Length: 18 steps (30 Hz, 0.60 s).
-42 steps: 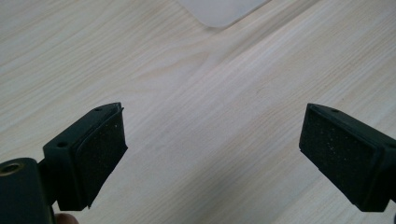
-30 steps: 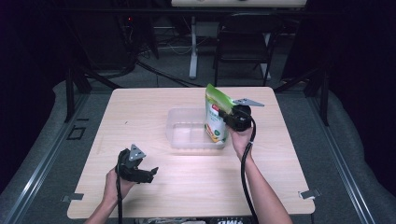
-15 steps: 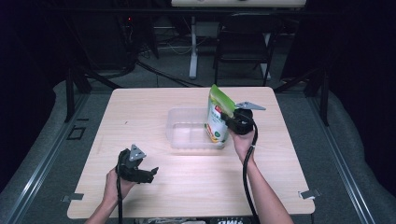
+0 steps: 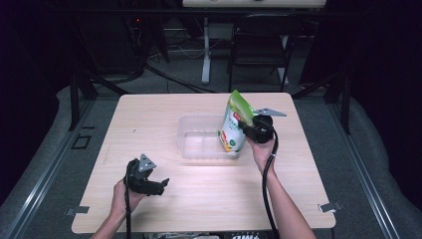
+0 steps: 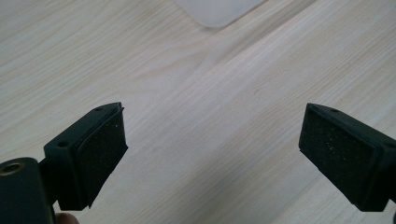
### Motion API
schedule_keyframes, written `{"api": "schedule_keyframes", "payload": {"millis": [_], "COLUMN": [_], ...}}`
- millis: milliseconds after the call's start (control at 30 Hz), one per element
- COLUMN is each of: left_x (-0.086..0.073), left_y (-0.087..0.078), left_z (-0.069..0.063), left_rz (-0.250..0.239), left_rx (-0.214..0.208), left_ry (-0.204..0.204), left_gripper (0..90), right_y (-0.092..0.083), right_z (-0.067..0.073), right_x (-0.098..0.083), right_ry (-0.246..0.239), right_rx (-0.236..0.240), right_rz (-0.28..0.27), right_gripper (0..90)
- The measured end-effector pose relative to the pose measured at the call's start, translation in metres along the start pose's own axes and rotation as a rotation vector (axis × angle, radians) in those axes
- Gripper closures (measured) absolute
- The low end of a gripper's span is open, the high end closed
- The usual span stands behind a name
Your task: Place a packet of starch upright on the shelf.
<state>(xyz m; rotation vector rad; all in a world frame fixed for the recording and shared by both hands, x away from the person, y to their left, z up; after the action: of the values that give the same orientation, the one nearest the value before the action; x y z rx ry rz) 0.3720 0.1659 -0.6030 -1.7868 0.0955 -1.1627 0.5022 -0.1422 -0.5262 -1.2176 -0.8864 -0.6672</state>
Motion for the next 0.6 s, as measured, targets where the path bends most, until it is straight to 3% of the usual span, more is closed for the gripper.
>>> {"api": "schedule_keyframes", "payload": {"millis": [167,267,367,500,600], "left_x": [0.0,0.0,-0.001,0.0,0.0], "left_y": [0.0,-0.001,-0.001,-0.001,-0.001], "left_z": [0.0,0.0,0.0,0.0,0.0], "left_rz": [0.001,0.0,-0.001,-0.001,-0.001], "left_rx": [0.002,-0.001,0.0,0.0,0.0], "left_ry": [0.0,0.0,-0.002,0.0,-0.004], "left_gripper": [7.2,7.2,7.2,7.2,7.1], "right_y": [-0.005,-0.011,-0.015,-0.031,-0.043], "right_z": [-0.001,-0.003,-0.004,-0.01,-0.012], "right_x": [0.005,0.007,0.008,0.01,0.009], "right_ry": [0.01,0.008,0.002,-0.015,-0.037], "right_rx": [0.003,0.013,0.019,0.035,0.053], "right_rz": [0.0,0.025,0.036,0.071,0.1], "right_gripper": [70.5,53.1,46.3,26.4,19.1]}}
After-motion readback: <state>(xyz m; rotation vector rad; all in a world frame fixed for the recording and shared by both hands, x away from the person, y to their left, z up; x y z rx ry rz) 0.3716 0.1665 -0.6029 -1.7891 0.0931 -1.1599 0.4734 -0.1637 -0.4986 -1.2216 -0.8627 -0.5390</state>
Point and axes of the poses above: each handheld gripper's, and its own axes: y roughly forward along the jaws, x roughly out of its top, z roughly to its left, the point moved 9 cm from there along y, roughly forward along the jaws, and after that the axes turned 14 degrees about -x, right-handed, at the moved point
